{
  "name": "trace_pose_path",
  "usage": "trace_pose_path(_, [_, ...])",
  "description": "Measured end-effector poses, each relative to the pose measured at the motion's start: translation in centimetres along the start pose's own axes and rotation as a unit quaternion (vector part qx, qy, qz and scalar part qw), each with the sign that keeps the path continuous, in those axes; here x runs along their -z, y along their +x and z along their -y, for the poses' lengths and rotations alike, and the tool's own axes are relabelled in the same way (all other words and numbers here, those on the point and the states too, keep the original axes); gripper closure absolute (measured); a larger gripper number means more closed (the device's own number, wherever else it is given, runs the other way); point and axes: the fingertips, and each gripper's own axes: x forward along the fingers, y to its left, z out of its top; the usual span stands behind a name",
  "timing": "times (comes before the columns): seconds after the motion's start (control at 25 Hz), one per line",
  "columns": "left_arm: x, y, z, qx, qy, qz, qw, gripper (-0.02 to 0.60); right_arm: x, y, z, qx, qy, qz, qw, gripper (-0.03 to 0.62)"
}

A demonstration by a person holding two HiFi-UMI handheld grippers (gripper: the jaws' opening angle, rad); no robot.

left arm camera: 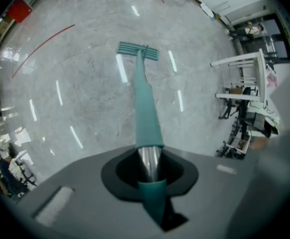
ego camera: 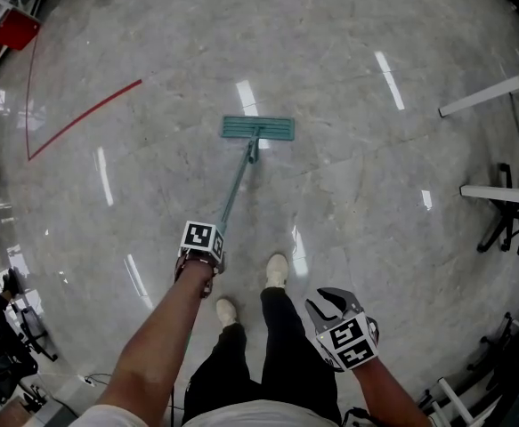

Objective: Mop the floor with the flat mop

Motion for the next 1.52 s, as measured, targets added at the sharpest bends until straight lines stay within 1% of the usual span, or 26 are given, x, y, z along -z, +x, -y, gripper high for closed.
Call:
trace_pose_path(0.32, [-6.2,-1.3,2.2,0.017,-0.019,0.008,0.9996,0.522,0.9,-0.5,0.8,0.001,0.013,-0.002,1.000,0.470])
trace_pose_path(0.44, [-8.2,-1.9,2.6,0.011,-0.018,0.013,0.9997,0.522,1.2,-0.6,0.4,0.000,0.008,-0.005,1.000,0.470])
trace_pose_path(0.56, [-9.0,-2.0,2.8,0.005,-0.011,0.018,0.9998,0.522,1.7,-0.5,0.1,-0.001,0.011,-0.005,1.000,0.470])
trace_pose_path(0.68, [-8.2,-1.9,2.3,0.000,-0.003,0.024,0.9997,0.523,2.0,-0.3,-0.2,0.001,0.006,-0.002,1.000,0.470])
trace_pose_path(0.8, [-6.1,-2.0,1.5,-0.001,-0.001,0.029,0.9996,0.525,1.6,-0.1,-0.8,0.004,-0.003,0.003,1.000,0.470])
trace_pose_path(0.88, [-3.8,-2.1,0.8,0.000,0.000,0.033,0.9995,0.523,1.3,0.0,-1.4,0.004,-0.007,0.007,1.000,0.470])
trace_pose_path(1.16, [6.3,-2.0,-2.6,-0.005,0.008,0.038,0.9992,0.523,0.9,0.5,-3.6,0.005,-0.018,0.017,1.000,0.470])
trace_pose_path(1.32, [12.4,-1.7,-4.6,-0.018,0.011,0.033,0.9992,0.523,1.0,0.8,-5.0,0.006,-0.032,0.019,0.999,0.470])
trace_pose_path(1.52, [19.4,-0.6,-6.0,-0.014,-0.003,0.021,0.9997,0.523,1.0,1.7,-7.5,-0.002,-0.045,0.020,0.999,0.470])
